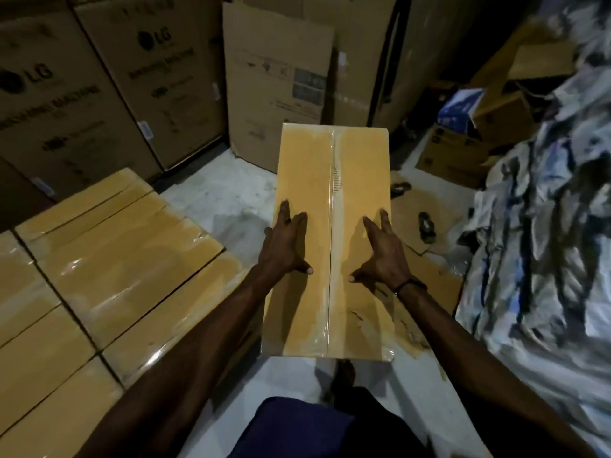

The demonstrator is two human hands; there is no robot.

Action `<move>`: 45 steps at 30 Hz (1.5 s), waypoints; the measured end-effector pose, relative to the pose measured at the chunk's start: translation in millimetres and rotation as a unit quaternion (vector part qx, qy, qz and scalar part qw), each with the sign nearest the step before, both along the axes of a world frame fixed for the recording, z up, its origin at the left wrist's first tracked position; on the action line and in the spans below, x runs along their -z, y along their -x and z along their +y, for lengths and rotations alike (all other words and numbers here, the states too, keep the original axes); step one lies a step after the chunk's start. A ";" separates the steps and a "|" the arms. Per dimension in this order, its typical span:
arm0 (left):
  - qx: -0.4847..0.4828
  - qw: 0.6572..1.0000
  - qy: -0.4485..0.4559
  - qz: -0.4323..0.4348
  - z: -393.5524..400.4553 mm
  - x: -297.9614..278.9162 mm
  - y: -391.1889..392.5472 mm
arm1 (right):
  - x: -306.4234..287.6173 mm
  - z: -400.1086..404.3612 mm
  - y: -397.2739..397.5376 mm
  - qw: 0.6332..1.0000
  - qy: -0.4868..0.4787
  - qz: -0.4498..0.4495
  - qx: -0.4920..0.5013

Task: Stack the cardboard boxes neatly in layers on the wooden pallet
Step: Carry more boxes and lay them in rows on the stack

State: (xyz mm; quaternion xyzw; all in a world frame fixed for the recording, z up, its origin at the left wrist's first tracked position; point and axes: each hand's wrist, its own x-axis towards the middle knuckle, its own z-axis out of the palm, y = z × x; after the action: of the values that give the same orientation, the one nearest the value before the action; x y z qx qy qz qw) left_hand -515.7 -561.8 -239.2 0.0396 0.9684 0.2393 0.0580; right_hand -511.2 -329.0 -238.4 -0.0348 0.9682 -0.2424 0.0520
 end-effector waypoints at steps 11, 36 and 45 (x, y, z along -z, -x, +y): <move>-0.145 0.989 -0.016 -0.018 12.5 -12.1 158.7 | -21.0 2.9 222.4 0.991 -0.020 -0.019 -0.129; -0.472 0.881 -0.036 0.012 -207.1 -15.1 402.1 | -38.7 -307.7 603.8 0.876 -0.029 -0.028 -0.481; -0.584 0.811 -0.034 0.035 -303.6 -0.6 472.7 | -24.5 -474.4 709.9 0.795 -0.020 -0.048 -0.604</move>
State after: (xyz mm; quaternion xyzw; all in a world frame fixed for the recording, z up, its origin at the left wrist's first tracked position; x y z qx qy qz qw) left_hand -988.5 -865.4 -238.7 -0.5227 0.8019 0.2594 -0.1281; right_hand -1221.1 -803.3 -213.9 -0.5996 0.7516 -0.1433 0.2345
